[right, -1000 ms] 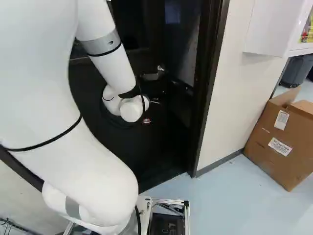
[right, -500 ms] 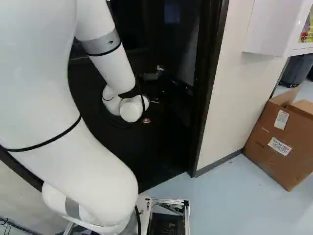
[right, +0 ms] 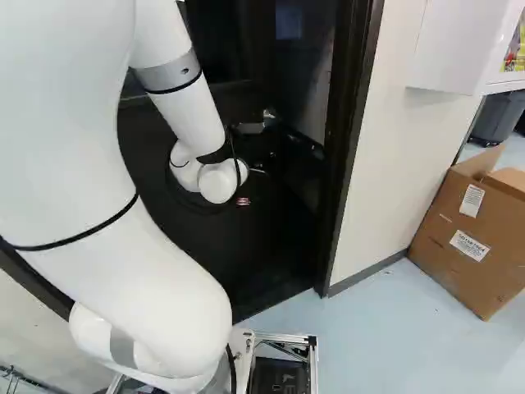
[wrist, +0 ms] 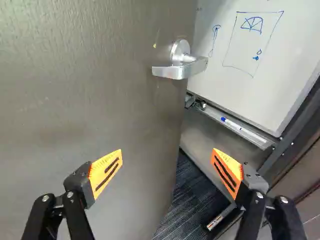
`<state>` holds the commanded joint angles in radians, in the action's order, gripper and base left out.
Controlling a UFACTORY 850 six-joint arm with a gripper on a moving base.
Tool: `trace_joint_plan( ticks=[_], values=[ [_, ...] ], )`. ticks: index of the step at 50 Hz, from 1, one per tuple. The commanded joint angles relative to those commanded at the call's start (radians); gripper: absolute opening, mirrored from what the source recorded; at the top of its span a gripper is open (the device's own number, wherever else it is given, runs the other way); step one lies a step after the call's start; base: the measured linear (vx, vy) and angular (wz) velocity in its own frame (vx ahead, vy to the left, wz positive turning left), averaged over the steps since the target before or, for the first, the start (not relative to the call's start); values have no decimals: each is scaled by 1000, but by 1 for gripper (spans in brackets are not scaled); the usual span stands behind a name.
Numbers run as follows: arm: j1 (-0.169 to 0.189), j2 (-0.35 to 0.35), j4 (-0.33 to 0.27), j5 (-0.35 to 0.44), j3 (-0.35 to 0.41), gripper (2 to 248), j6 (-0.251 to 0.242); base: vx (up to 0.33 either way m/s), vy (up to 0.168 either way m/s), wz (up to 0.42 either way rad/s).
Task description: Open the door and move inside
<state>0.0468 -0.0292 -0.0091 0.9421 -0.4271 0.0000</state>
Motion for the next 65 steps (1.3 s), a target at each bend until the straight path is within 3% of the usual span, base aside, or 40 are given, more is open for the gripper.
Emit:
trace_joint_plan(
  ticks=[65],
  values=[
    [-140, -10, 176, 0, -11, 247, 0, 0, 0, 0]
  ],
)
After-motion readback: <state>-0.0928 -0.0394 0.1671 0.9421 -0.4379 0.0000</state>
